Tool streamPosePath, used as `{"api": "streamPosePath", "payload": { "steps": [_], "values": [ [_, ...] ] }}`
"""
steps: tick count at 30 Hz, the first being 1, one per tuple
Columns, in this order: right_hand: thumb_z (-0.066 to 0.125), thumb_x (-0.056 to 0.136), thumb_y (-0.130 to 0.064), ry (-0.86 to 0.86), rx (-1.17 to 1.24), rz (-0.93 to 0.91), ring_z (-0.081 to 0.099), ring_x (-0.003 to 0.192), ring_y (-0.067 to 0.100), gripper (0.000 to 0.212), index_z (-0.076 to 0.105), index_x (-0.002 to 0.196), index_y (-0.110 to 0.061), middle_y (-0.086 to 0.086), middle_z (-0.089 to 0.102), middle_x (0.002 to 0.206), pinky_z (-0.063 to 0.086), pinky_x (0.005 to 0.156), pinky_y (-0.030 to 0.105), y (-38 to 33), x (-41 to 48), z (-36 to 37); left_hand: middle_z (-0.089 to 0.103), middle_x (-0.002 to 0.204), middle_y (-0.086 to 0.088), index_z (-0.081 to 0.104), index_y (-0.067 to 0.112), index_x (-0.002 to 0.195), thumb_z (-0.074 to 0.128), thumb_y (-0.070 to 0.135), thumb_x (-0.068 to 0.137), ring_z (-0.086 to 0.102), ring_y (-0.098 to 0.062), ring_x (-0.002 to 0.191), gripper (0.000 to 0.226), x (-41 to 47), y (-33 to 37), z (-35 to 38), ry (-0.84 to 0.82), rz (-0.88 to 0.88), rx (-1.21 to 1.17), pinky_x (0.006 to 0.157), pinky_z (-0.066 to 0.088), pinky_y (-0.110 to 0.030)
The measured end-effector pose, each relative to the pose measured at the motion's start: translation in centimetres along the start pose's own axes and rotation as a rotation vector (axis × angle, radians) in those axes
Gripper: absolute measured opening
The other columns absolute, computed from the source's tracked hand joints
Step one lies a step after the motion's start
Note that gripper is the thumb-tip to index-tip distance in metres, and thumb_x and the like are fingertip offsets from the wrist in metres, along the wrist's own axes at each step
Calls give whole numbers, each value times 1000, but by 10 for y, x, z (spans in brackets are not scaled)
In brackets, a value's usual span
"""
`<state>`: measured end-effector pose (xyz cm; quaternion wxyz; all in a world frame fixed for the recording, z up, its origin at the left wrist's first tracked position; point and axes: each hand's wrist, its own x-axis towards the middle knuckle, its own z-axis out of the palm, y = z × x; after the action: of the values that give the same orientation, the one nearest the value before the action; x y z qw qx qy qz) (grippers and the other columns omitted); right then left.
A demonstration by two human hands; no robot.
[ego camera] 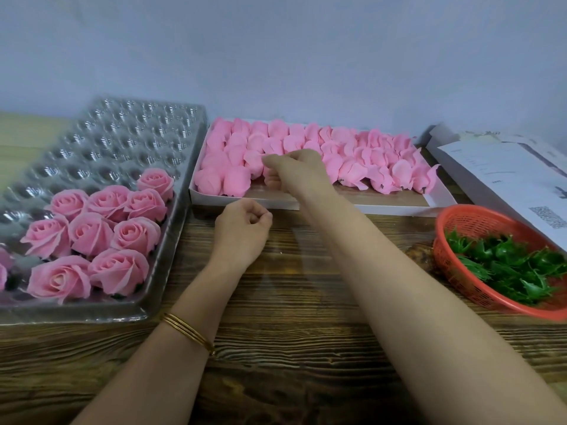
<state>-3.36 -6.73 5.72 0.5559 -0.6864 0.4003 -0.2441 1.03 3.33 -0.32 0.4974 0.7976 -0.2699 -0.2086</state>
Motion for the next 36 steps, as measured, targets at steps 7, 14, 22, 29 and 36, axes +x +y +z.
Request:
{"api": "streamPosePath", "payload": {
  "steps": [7,14,22,29,36],
  "values": [
    [68,90,-25,-157,-159,222,69,87,26,25,57,100,-5,15,65,92,60,83,37,-16,33,27,66,74,3,62,27,79,64,19,94,63,-12,77,17,-1,0,-1,-17,13,18,69,44,-22],
    [69,91,-29,-272,-362,326,66,76,21,31,54,94,-1,12,65,84,53,63,28,-18,44,38,64,71,2,64,24,81,64,18,94,64,-17,77,14,0,-1,0,-22,15,13,81,52,-33],
    [68,92,-26,-285,-506,270,58,70,19,45,49,126,-3,11,62,84,52,79,29,-20,46,47,66,73,-1,67,19,86,63,18,94,68,-28,86,9,0,0,0,-37,31,27,86,54,-38],
    [71,87,-28,-257,-553,210,64,108,26,40,53,113,-4,15,63,117,52,99,39,-17,45,60,66,69,0,67,16,82,65,18,91,67,-26,77,10,-1,-1,-1,-21,61,37,73,47,-30],
    [73,80,-21,-202,-408,254,58,72,23,31,45,77,-9,5,56,71,58,77,35,-5,47,62,70,75,-6,68,14,86,64,19,91,68,-28,82,8,0,-2,-1,-17,70,30,74,50,-34]
  ]
}}
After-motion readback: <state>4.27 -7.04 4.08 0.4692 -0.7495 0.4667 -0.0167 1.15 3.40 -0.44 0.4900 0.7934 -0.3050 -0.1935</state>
